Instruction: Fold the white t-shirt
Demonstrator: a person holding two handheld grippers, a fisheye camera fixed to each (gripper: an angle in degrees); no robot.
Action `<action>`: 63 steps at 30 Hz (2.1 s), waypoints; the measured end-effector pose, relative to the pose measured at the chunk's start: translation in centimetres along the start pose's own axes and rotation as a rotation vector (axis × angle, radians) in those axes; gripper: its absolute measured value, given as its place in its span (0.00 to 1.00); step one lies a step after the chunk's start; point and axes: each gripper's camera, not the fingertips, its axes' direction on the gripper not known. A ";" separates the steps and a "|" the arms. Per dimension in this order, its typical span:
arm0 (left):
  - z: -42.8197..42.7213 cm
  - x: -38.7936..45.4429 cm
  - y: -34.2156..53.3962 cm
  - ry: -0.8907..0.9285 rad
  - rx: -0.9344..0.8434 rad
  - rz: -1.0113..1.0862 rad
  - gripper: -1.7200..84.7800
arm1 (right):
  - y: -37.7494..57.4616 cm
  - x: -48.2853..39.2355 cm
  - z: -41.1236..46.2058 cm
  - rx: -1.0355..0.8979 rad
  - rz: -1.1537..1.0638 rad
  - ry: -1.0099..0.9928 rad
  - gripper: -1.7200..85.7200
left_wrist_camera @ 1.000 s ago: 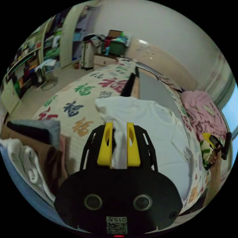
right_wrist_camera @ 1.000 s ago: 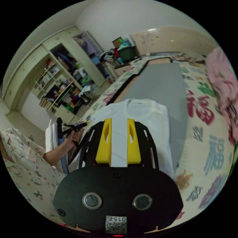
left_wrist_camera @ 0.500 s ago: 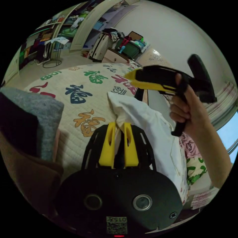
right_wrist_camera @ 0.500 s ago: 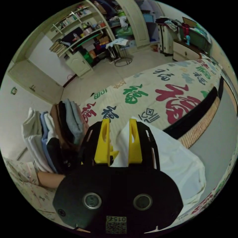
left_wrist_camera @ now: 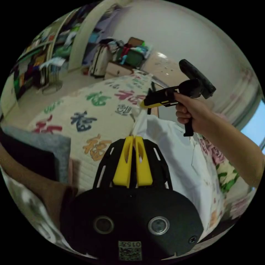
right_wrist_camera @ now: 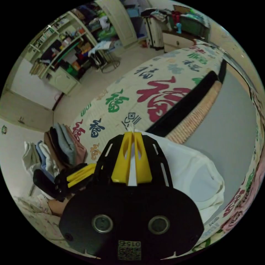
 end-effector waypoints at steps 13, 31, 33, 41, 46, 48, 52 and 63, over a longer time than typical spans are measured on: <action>6.8 17.9 -1.7 0.050 -0.333 0.772 0.04 | 21.8 13.6 -5.0 0.146 0.371 -0.074 0.05; 17.5 13.9 -14.2 0.068 -0.513 0.601 0.10 | 9.2 6.9 -12.5 0.074 0.176 -0.042 0.11; 16.5 11.9 -18.3 0.080 -0.388 0.533 0.11 | 9.1 7.6 -16.3 0.199 0.211 -0.016 0.12; 25.4 8.9 -33.1 0.041 -0.260 0.444 0.13 | 5.1 12.0 -26.4 0.327 0.513 0.194 0.17; 32.5 8.2 -37.6 0.033 -0.403 0.423 0.13 | -0.1 10.6 -26.6 0.187 0.578 0.181 0.16; 33.4 8.3 -39.0 0.044 -0.404 0.456 0.10 | -1.9 9.3 -26.5 0.150 0.589 0.167 0.15; 32.9 7.5 -41.6 0.077 -0.406 0.443 0.05 | -5.0 4.4 -28.7 0.175 0.572 0.139 0.07; 12.7 6.3 -45.7 0.242 -0.161 0.631 0.03 | -1.5 -16.7 -45.3 0.422 0.384 0.124 0.02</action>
